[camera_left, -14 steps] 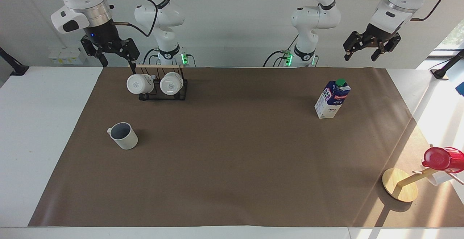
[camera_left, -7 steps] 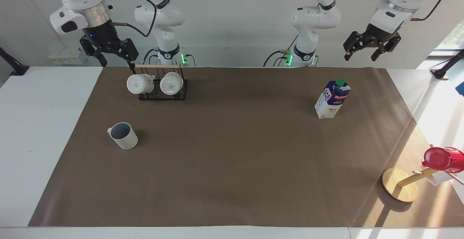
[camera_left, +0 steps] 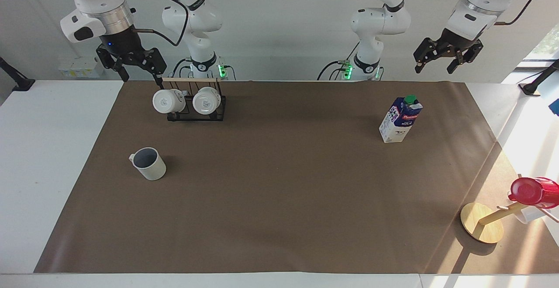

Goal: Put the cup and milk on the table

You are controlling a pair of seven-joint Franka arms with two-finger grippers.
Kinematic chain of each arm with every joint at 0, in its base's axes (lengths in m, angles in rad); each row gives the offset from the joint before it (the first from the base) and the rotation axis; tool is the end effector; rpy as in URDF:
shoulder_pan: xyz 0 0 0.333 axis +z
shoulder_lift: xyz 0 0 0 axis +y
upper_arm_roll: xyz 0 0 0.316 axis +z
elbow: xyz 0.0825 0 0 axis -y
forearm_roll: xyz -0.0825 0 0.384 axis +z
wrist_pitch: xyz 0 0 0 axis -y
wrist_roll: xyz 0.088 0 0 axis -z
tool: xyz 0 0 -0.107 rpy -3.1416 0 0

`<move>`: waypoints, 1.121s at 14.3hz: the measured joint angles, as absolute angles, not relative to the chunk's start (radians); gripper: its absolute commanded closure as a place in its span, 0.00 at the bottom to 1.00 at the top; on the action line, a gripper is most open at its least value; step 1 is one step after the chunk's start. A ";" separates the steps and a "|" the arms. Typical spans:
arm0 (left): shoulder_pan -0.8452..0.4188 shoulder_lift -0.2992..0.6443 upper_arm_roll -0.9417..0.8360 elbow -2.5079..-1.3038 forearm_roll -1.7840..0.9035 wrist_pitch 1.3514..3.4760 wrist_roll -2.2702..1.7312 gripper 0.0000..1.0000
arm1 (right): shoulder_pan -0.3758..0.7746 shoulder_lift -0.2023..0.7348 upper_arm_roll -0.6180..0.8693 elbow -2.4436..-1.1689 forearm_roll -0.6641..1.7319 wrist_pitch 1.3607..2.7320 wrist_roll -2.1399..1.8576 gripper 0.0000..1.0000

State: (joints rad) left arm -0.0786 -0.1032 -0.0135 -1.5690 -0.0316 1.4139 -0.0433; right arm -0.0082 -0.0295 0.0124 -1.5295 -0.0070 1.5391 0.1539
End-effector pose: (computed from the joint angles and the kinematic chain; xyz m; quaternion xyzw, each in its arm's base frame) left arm 0.5025 -0.0506 0.6667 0.9992 -0.0264 -0.0269 0.0132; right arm 0.5425 0.0016 0.6573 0.9970 -0.0749 0.0198 0.0021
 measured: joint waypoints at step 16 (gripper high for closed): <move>-0.079 -0.103 -0.013 -1.569 -0.032 1.414 -0.043 0.00 | -0.020 -0.034 0.012 -1.572 -0.007 1.620 0.154 0.00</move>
State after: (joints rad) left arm -0.0786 -0.1032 -0.0135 -1.5690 -0.0316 1.4139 -0.0433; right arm -0.0204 -0.0342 0.0118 -1.5724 -0.0071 1.6195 0.1535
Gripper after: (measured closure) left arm 0.000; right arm 0.000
